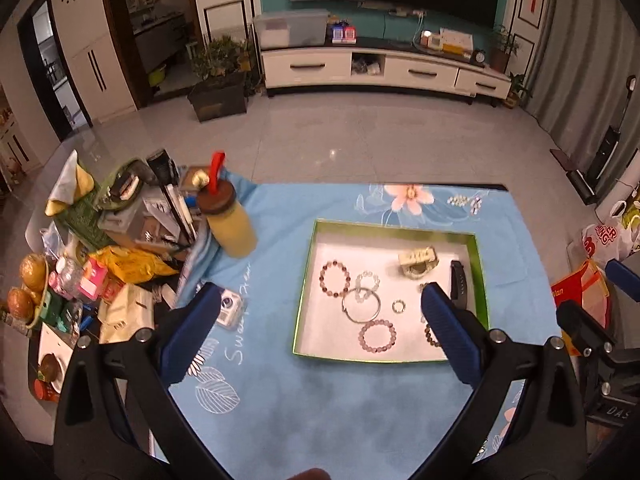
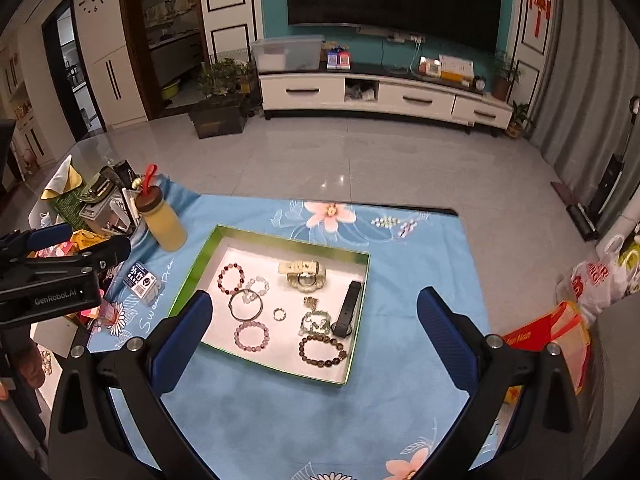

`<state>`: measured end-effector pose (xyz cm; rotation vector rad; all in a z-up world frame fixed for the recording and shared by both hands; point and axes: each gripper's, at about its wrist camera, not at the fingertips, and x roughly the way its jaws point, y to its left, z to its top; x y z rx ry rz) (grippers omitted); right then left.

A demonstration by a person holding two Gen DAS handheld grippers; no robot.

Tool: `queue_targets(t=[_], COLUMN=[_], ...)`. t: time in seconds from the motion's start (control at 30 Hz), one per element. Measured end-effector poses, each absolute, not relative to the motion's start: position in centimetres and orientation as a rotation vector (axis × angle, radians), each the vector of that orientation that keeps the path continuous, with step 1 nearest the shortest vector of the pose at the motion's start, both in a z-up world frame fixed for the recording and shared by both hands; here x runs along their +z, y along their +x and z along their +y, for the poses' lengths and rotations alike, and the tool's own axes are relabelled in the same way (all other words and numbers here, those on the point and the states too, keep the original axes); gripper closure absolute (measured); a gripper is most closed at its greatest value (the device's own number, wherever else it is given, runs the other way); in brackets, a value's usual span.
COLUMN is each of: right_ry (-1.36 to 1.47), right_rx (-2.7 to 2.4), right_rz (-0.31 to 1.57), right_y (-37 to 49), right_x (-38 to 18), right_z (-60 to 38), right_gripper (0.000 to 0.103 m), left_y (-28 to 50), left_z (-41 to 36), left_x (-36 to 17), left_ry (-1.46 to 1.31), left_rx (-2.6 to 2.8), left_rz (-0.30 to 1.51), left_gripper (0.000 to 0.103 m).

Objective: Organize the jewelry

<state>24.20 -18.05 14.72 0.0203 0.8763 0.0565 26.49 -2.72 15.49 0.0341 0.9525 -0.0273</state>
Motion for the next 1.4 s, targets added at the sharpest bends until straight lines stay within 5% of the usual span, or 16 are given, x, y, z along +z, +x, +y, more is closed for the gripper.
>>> queue_targets(t=[0.3,1.4], right_ry=[0.007,0.006], right_rx=[0.011,0.008], right_rz=[0.976,0.987], right_y=[26.5,27.7], right_x=[8.9,7.9], right_z=[-18.0,-18.3], right_gripper=[0.001,0.001], left_y=[28.7,28.9], left_z=[-3.2,-3.7], left_x=[9.8,9.5], left_ry=[0.045,0.073], left_rx=[-0.004,-0.006], left_rz=[1.067,1.059], left_gripper=[0.002,0.002])
